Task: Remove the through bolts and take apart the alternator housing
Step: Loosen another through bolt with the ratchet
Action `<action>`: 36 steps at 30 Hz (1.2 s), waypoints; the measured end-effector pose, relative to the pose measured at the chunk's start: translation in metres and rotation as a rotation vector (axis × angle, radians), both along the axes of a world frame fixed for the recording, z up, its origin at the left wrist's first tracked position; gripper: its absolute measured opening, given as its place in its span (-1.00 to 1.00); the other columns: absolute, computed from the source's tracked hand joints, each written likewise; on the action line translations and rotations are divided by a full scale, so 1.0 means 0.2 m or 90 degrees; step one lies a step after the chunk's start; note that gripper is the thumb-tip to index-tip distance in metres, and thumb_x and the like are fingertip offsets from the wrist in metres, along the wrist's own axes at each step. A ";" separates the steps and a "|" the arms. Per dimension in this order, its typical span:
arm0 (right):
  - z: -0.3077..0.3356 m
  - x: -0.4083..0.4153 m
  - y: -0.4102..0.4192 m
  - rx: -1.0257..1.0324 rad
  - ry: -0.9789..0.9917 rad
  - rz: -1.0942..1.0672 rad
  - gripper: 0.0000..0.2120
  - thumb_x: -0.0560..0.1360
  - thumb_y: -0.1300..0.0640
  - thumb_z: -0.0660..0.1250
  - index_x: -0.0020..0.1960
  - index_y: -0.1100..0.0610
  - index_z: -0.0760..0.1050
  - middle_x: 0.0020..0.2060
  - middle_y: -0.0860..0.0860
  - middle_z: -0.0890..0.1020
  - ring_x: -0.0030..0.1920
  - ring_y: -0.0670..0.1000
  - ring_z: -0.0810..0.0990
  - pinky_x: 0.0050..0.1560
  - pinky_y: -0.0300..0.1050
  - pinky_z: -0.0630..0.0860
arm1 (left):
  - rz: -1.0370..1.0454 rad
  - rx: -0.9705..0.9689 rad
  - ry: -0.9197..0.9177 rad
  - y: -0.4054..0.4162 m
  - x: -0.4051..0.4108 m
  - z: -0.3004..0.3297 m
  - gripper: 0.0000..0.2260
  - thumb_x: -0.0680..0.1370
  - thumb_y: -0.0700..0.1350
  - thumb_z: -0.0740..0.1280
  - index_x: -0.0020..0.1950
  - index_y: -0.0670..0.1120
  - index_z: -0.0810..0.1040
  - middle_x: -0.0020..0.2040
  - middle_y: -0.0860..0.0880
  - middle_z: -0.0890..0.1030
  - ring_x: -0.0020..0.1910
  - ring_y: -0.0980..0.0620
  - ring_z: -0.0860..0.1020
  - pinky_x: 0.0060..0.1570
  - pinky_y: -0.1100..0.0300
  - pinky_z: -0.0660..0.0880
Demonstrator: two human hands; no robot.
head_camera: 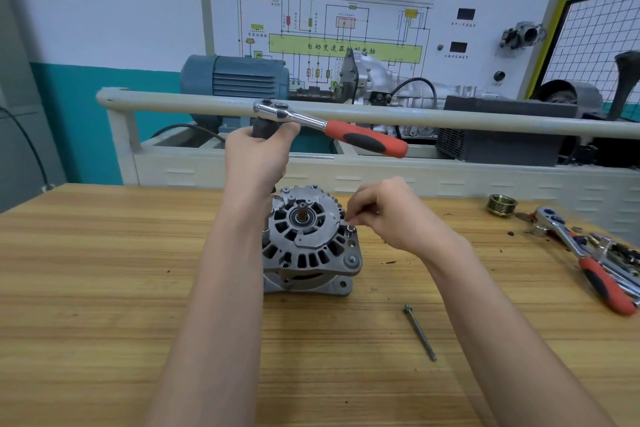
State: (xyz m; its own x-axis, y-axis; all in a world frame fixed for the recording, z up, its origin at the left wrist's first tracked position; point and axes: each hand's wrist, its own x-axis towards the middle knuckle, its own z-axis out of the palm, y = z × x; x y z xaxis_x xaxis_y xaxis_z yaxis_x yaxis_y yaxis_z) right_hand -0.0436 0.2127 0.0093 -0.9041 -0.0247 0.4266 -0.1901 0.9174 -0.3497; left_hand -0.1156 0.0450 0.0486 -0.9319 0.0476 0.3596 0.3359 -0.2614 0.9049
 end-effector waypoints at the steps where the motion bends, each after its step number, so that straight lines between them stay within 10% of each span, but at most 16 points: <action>1: 0.01 0.01 0.01 -0.020 0.006 0.002 -0.84 0.43 0.37 0.44 -0.18 0.13 0.68 -0.22 -0.09 0.64 -0.17 -0.07 0.61 -0.03 -0.19 0.54 | -0.001 0.001 -0.002 0.00 0.00 0.00 -0.74 0.50 -0.15 0.39 -0.29 -0.08 0.34 -0.48 -0.02 0.24 -0.55 0.08 0.19 -0.50 0.24 0.16; 9: -0.01 -0.01 -0.01 -0.013 -0.056 -0.099 -0.77 0.28 -0.01 0.60 -0.18 0.07 0.63 -0.32 -0.07 0.62 -0.27 -0.10 0.58 -0.19 -0.18 0.54 | -0.009 -0.003 0.027 0.03 0.03 0.01 -0.67 0.47 -0.15 0.40 -0.38 -0.06 0.29 -0.45 -0.05 0.23 -0.47 0.03 0.16 -0.43 0.17 0.13; 30: 0.17 0.16 -0.03 -0.083 0.117 -0.013 -0.89 0.39 0.31 0.50 -0.16 0.14 0.66 -0.24 -0.01 0.66 -0.17 -0.01 0.62 0.00 -0.15 0.57 | -0.017 -0.023 0.034 0.02 0.05 0.02 -0.69 0.49 -0.15 0.39 -0.36 -0.07 0.31 -0.43 -0.06 0.24 -0.46 0.03 0.17 -0.42 0.17 0.15; 36: 0.18 0.21 0.02 -0.090 0.104 -0.102 -0.85 0.44 0.28 0.46 -0.05 0.08 0.65 -0.28 -0.17 0.59 -0.25 -0.24 0.54 -0.21 -0.52 0.43 | -0.011 -0.026 0.038 0.00 0.06 0.02 -0.67 0.48 -0.15 0.39 -0.36 -0.06 0.27 -0.42 -0.06 0.22 -0.44 0.01 0.16 -0.39 0.14 0.12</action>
